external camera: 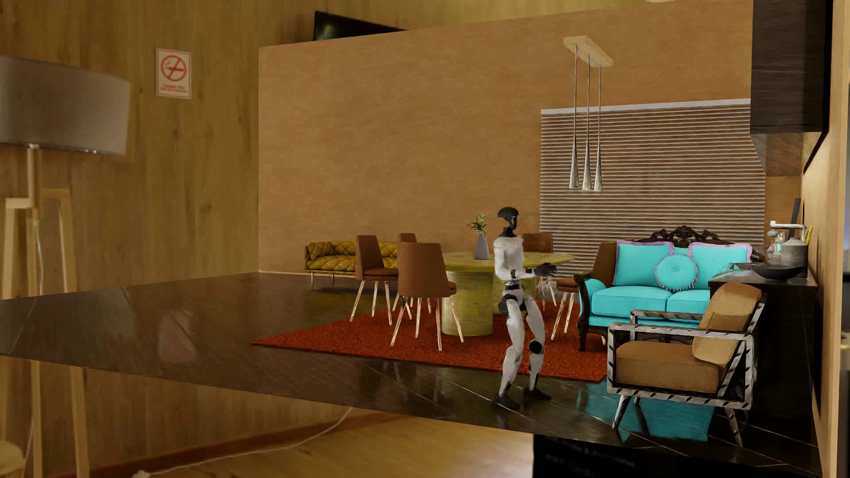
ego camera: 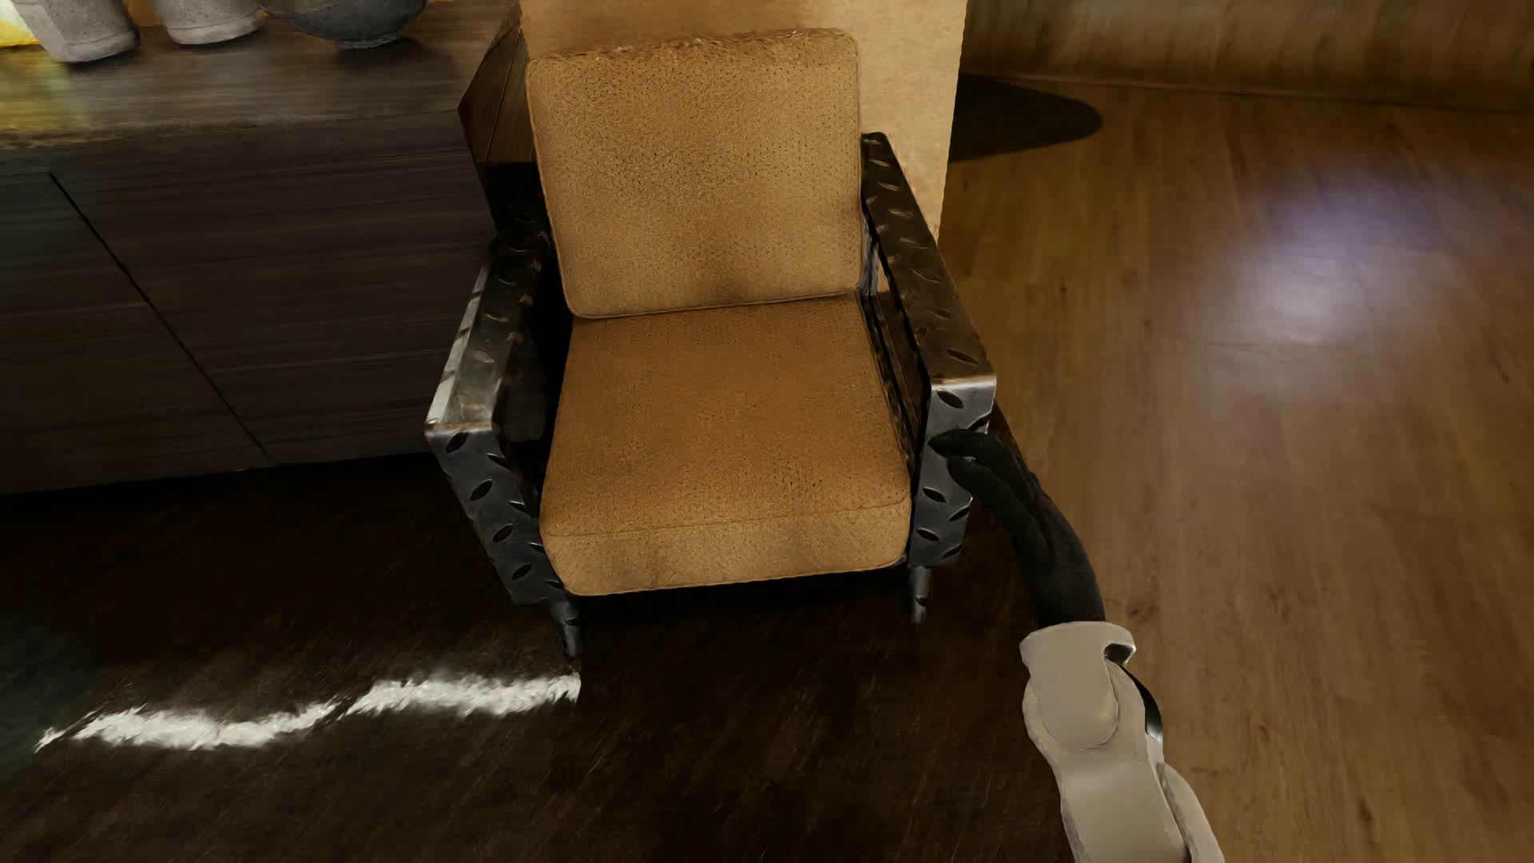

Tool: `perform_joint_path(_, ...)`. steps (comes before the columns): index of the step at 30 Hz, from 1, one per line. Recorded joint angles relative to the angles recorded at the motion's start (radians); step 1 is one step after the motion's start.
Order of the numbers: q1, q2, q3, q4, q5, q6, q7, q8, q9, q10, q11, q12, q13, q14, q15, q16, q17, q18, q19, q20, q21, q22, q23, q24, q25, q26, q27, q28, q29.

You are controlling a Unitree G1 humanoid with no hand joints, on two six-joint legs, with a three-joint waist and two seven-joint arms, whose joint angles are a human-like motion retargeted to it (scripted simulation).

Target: Go to the dark armchair

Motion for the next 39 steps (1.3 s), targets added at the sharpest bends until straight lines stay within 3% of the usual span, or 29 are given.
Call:
perform_joint_path(1, 0.03, 0.0, -0.005, -0.006, -0.001, 0.001, 0.023, 0.013, -0.001, -0.035, 0.009, 0.008, 0.005, -0.017, 0.015, -0.034, -0.01, 0.009, 0.006, 0.049, -0.024, -0.019, 0.013, -0.027, 0.025, -0.027, 0.017, -0.008, -0.013)
perform_joint_path(2, 0.055, -0.015, -0.011, -0.016, -0.006, -0.003, 0.039, 0.024, 0.002, -0.064, 0.049, -0.006, 0.015, -0.019, 0.042, -0.081, -0.019, 0.014, 0.012, 0.119, -0.054, -0.034, 0.046, -0.078, 0.009, -0.002, 0.044, -0.013, -0.023)
perform_joint_path(3, 0.067, -0.054, -0.015, -0.025, -0.011, -0.011, 0.052, 0.039, 0.008, -0.073, 0.122, -0.038, 0.028, -0.025, 0.077, -0.129, -0.013, 0.019, 0.023, 0.18, -0.087, -0.056, 0.11, -0.12, -0.031, 0.061, 0.088, 0.018, -0.035)
perform_joint_path(4, 0.065, -0.11, -0.019, -0.031, -0.017, -0.022, 0.061, 0.054, 0.014, -0.059, 0.217, -0.076, 0.036, -0.045, 0.118, -0.166, 0.006, 0.022, 0.043, 0.207, -0.118, -0.09, 0.209, -0.13, -0.07, 0.117, 0.155, 0.093, -0.039)
perform_joint_path(5, 0.062, -0.163, -0.02, -0.038, -0.024, -0.032, 0.07, 0.065, 0.018, -0.049, 0.303, -0.121, 0.039, -0.063, 0.153, -0.19, 0.024, 0.028, 0.097, 0.212, -0.149, -0.123, 0.336, -0.134, -0.098, 0.141, 0.243, 0.172, -0.027)
perform_joint_path(6, 0.064, -0.201, -0.017, -0.049, -0.033, -0.041, 0.073, 0.075, 0.02, -0.051, 0.368, -0.173, 0.04, -0.076, 0.169, -0.2, 0.032, 0.035, 0.164, 0.203, -0.173, -0.15, 0.483, -0.145, -0.118, 0.139, 0.337, 0.228, 0.004)
perform_joint_path(7, 0.07, -0.221, -0.014, -0.063, -0.048, -0.049, 0.074, 0.086, 0.02, -0.056, 0.395, -0.231, 0.041, -0.085, 0.143, -0.2, 0.023, 0.039, 0.185, 0.191, -0.18, -0.172, 0.648, -0.165, -0.146, 0.119, 0.42, 0.254, 0.063)
perform_joint_path(8, 0.078, -0.218, -0.009, -0.081, -0.1, -0.058, 0.067, 0.052, 0.018, -0.071, 0.364, -0.291, 0.055, -0.088, 0.081, -0.188, 0.0, 0.045, 0.16, 0.182, -0.153, -0.186, 0.815, -0.194, -0.204, 0.075, 0.478, 0.25, 0.152)
perform_joint_path(9, 0.089, -0.189, -0.004, -0.103, -0.165, -0.068, 0.054, -0.014, 0.014, -0.097, 0.272, -0.361, 0.085, -0.085, 0.029, -0.168, -0.026, 0.049, 0.108, 0.169, -0.045, -0.188, 0.954, -0.226, -0.331, 0.019, 0.482, 0.224, 0.286)
perform_joint_path(10, 0.099, -0.14, -0.001, -0.128, -0.207, -0.079, 0.036, -0.069, 0.008, -0.125, 0.134, -0.426, 0.129, -0.081, 0.012, -0.144, -0.047, 0.049, 0.068, 0.148, 0.083, -0.191, 1.025, -0.247, -0.472, -0.039, 0.399, 0.192, 0.422)
perform_joint_path(11, 0.111, -0.085, -0.004, -0.15, -0.209, -0.091, 0.021, -0.078, 0.0, -0.156, -0.021, -0.475, 0.182, -0.076, 0.036, -0.12, -0.047, 0.052, 0.109, 0.122, 0.108, -0.209, 1.036, -0.254, -0.527, -0.085, 0.319, 0.175, 0.496)
perform_joint_path(12, 0.121, -0.046, -0.009, -0.169, -0.222, -0.104, 0.014, -0.083, -0.008, -0.175, -0.087, -0.504, 0.242, -0.075, 0.017, -0.099, -0.025, 0.052, 0.123, 0.094, 0.023, -0.247, 1.018, -0.247, -0.488, -0.117, 0.297, 0.179, 0.502)
perform_joint_path(14, 0.145, 0.001, -0.021, -0.187, -0.237, -0.121, 0.012, -0.1, -0.02, -0.206, -0.159, -0.514, 0.336, -0.075, 0.024, -0.075, 0.046, 0.051, 0.144, 0.066, -0.194, -0.34, 0.961, -0.244, -0.361, -0.147, 0.321, 0.254, 0.431)
perform_joint_path(15, 0.15, 0.011, -0.027, -0.187, -0.238, -0.125, 0.014, -0.103, -0.023, -0.207, -0.171, -0.505, 0.364, -0.079, 0.031, -0.084, 0.072, 0.049, 0.146, 0.073, -0.247, -0.365, 0.919, -0.265, -0.347, -0.151, 0.325, 0.308, 0.371)
perform_joint_path(16, 0.153, 0.013, -0.033, -0.184, -0.237, -0.126, 0.02, -0.102, -0.026, -0.202, -0.173, -0.491, 0.38, -0.084, 0.036, -0.1, 0.083, 0.046, 0.146, 0.088, -0.259, -0.371, 0.881, -0.302, -0.368, -0.144, 0.316, 0.339, 0.308)
perform_joint_path(18, 0.16, 0.017, -0.043, -0.173, -0.227, -0.126, 0.039, -0.093, -0.032, -0.191, -0.183, -0.456, 0.367, -0.094, 0.043, -0.113, 0.086, 0.039, 0.143, 0.105, -0.24, -0.345, 0.833, -0.359, -0.428, -0.109, 0.301, 0.315, 0.236)
perform_joint_path(19, 0.167, 0.024, -0.046, -0.169, -0.222, -0.125, 0.051, -0.083, -0.035, -0.192, -0.198, -0.438, 0.346, -0.095, 0.046, -0.106, 0.088, 0.036, 0.143, 0.096, -0.237, -0.314, 0.816, -0.342, -0.442, -0.077, 0.3, 0.292, 0.223)
perform_joint_path(22, 0.205, 0.054, -0.044, -0.166, -0.212, -0.121, 0.097, -0.048, -0.043, -0.214, -0.25, -0.4, 0.277, -0.082, 0.062, -0.1, 0.095, 0.03, 0.147, 0.06, -0.227, -0.135, 0.727, -0.213, -0.436, 0.044, 0.284, 0.252, 0.218)
perform_joint_path(23, 0.215, 0.061, -0.043, -0.167, -0.211, -0.12, 0.111, -0.035, -0.045, -0.216, -0.26, -0.387, 0.25, -0.082, 0.065, -0.106, 0.087, 0.028, 0.148, 0.074, -0.208, -0.069, 0.7, -0.199, -0.447, 0.072, 0.275, 0.218, 0.206)
perform_joint_path(25, 0.236, 0.07, -0.041, -0.164, -0.206, -0.116, 0.142, -0.007, -0.049, -0.217, -0.27, -0.34, 0.202, -0.09, 0.065, -0.112, 0.084, 0.025, 0.148, 0.091, -0.207, 0.01, 0.649, -0.178, -0.398, 0.096, 0.238, 0.118, 0.193)
perform_joint_path(28, 0.272, 0.057, -0.035, -0.149, -0.183, -0.106, 0.198, 0.044, -0.05, -0.226, -0.241, -0.24, 0.152, -0.114, 0.057, -0.121, 0.081, 0.017, 0.144, 0.118, -0.182, -0.004, 0.584, -0.15, -0.324, 0.062, 0.197, 0.073, 0.168)
perform_joint_path(30, 0.285, 0.034, -0.031, -0.126, -0.153, -0.1, 0.235, 0.079, -0.048, -0.221, -0.207, -0.196, 0.145, -0.128, 0.056, -0.127, 0.081, 0.011, 0.138, 0.155, -0.155, -0.017, 0.556, -0.15, -0.307, 0.06, 0.19, 0.088, 0.153)
perform_joint_path(32, 0.291, 0.01, -0.031, -0.105, -0.122, -0.095, 0.271, 0.115, -0.044, -0.222, -0.184, -0.192, 0.153, -0.132, 0.064, -0.11, 0.076, 0.006, 0.135, 0.151, -0.136, -0.006, 0.549, -0.118, -0.3, 0.043, 0.193, 0.066, 0.155)
perform_joint_path(35, 0.279, -0.026, -0.034, -0.077, -0.087, -0.095, 0.314, 0.157, -0.036, -0.203, -0.168, -0.247, 0.188, -0.142, 0.075, -0.076, 0.074, 0.003, 0.132, 0.119, -0.15, -0.021, 0.581, -0.062, -0.295, 0.002, 0.226, 0.044, 0.148)
perform_joint_path(39, 0.274, -0.031, -0.039, -0.077, -0.076, -0.102, 0.345, 0.191, -0.028, -0.212, -0.201, -0.361, 0.252, -0.155, 0.06, -0.067, 0.063, 0.009, 0.135, 0.082, -0.19, -0.064, 0.707, -0.065, -0.306, -0.051, 0.316, 0.139, 0.168)
